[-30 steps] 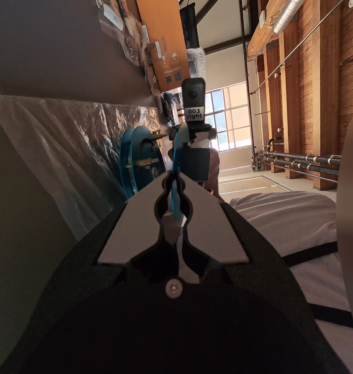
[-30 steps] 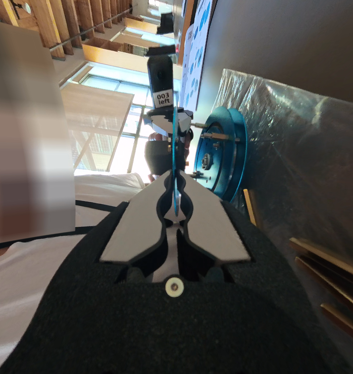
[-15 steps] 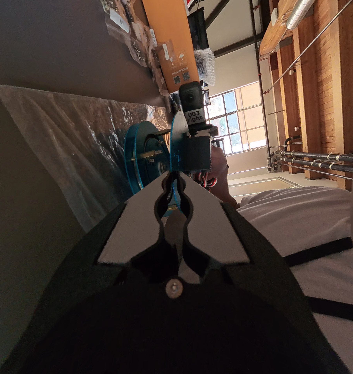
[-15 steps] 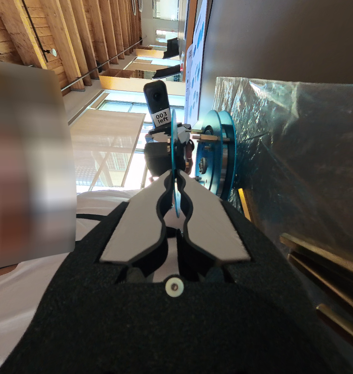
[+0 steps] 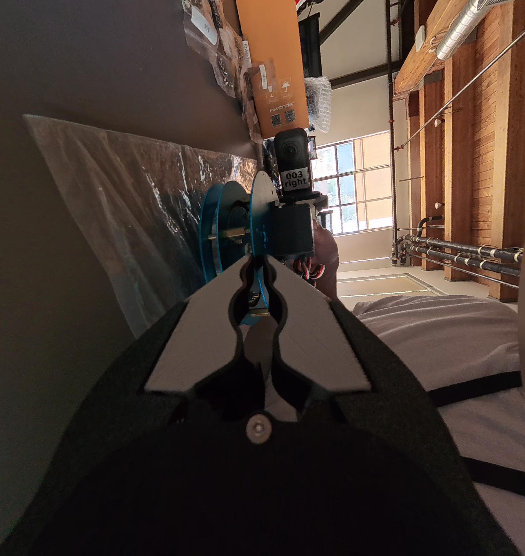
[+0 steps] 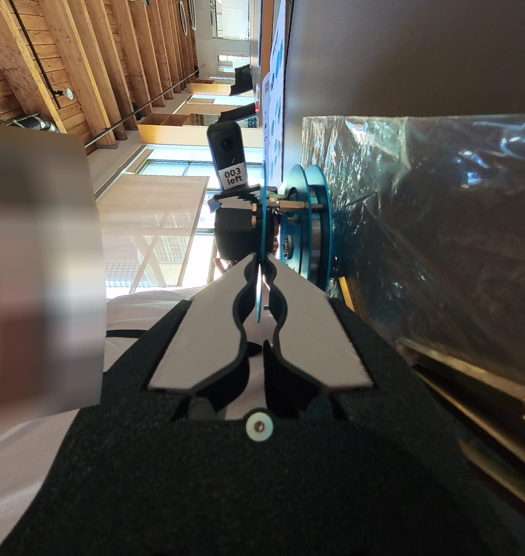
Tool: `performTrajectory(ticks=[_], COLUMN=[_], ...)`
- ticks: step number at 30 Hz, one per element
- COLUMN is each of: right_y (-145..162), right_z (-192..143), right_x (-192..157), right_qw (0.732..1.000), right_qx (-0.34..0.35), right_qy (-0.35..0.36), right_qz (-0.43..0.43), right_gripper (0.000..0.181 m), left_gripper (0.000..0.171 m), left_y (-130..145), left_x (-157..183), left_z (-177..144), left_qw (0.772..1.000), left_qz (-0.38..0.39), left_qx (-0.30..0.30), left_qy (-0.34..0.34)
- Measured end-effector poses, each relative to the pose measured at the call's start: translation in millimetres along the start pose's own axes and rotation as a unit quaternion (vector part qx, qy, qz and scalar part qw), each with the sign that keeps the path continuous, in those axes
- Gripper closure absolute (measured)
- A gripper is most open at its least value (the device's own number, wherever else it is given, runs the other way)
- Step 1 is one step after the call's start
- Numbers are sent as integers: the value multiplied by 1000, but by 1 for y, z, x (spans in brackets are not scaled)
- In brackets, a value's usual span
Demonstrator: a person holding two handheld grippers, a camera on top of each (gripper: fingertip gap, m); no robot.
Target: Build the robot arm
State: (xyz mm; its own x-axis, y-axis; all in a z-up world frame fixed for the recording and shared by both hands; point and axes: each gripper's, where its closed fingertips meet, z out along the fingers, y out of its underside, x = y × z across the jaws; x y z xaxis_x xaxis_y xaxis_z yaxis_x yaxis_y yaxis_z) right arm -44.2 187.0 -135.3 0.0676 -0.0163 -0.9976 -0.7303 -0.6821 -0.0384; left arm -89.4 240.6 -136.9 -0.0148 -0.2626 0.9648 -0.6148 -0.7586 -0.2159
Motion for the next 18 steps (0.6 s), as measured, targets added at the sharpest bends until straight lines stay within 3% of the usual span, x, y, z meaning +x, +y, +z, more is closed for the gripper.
performTrajectory(ticks=[8, 18], right_y=[-5, -7], right_z=[-5, -14], right_x=[-2, 1], right_qw=[1000, 996], right_qx=[8, -1], right_qy=[-10, 51], right_qz=[-1, -77], right_gripper=[180, 179], left_gripper=[166, 166], left_y=[2, 2], left_x=[-5, -4], left_z=[0, -1], left_qw=[1000, 1000], left_qz=[-11, 0], left_qx=[0, 1], left_qy=[-8, -11])
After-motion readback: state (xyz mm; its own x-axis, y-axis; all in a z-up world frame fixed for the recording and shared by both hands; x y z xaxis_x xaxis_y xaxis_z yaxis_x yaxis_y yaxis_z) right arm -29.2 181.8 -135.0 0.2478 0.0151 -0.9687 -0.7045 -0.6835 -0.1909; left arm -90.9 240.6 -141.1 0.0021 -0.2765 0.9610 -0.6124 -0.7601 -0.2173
